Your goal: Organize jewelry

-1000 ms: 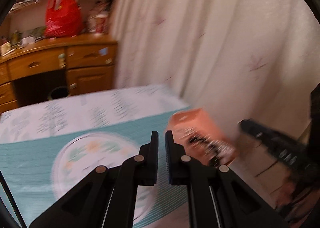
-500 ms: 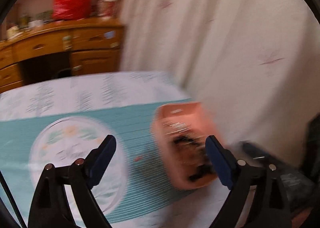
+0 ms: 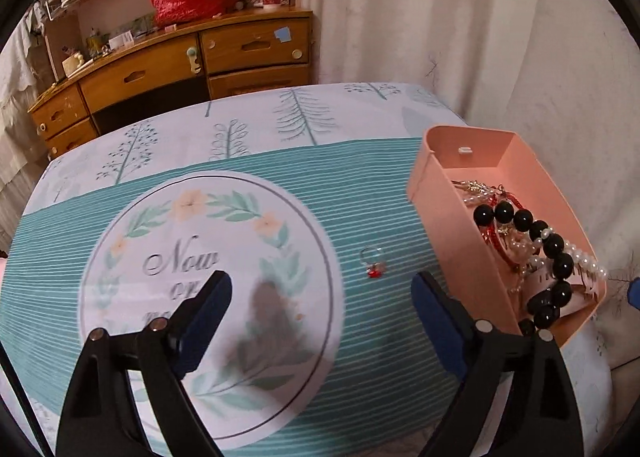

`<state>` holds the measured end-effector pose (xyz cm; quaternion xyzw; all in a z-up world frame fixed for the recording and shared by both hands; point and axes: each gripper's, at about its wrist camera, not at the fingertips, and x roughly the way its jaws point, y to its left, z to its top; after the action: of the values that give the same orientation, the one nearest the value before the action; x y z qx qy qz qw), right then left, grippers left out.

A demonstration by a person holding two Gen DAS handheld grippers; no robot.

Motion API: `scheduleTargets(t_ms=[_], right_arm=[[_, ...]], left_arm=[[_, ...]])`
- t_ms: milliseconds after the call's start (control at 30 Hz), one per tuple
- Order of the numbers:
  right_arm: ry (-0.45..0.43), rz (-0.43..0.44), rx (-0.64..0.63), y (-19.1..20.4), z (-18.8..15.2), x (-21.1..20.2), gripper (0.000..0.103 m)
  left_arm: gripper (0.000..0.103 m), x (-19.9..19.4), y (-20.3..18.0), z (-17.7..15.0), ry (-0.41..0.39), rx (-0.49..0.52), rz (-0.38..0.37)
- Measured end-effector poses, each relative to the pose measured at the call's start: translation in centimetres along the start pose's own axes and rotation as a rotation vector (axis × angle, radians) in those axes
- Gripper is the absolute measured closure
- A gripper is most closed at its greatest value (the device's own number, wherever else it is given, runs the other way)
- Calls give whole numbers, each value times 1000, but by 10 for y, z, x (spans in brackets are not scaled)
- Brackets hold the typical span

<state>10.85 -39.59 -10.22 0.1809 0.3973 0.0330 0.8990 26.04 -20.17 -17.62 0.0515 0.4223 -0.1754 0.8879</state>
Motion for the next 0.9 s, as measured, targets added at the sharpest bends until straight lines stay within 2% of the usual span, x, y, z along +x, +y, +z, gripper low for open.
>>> scheduleTargets(t_ms=[67,133,167,433,633,767,833,900], right_arm=[[3,8,-15,-3,-2,1,48],[4,18,-10,-6,-3,2,48],[4,24,-3,-9,-3,3,48],[47,17,55,-29,-8,14,48],[58,6,66,-37,-4,14,48],[49,0,91,-37,3,4,48],[40,5,100,-34,8,-5,48],[26,11,103,-30,10,-13,48]], left_arm=[[39,7,-5,-1,16,13,-8],[47,13,-11,-1,21,26,15],[55,14,-14,-1,16,37,15],[93,17,-23,4,5,51,-16],[97,15,-23,11,34,31,-9],[97,-17,-27,22,-14,20,-15],[97,-38,-31,29,-41,9,-66],[97,-56,-38,35,-65,0,-155]])
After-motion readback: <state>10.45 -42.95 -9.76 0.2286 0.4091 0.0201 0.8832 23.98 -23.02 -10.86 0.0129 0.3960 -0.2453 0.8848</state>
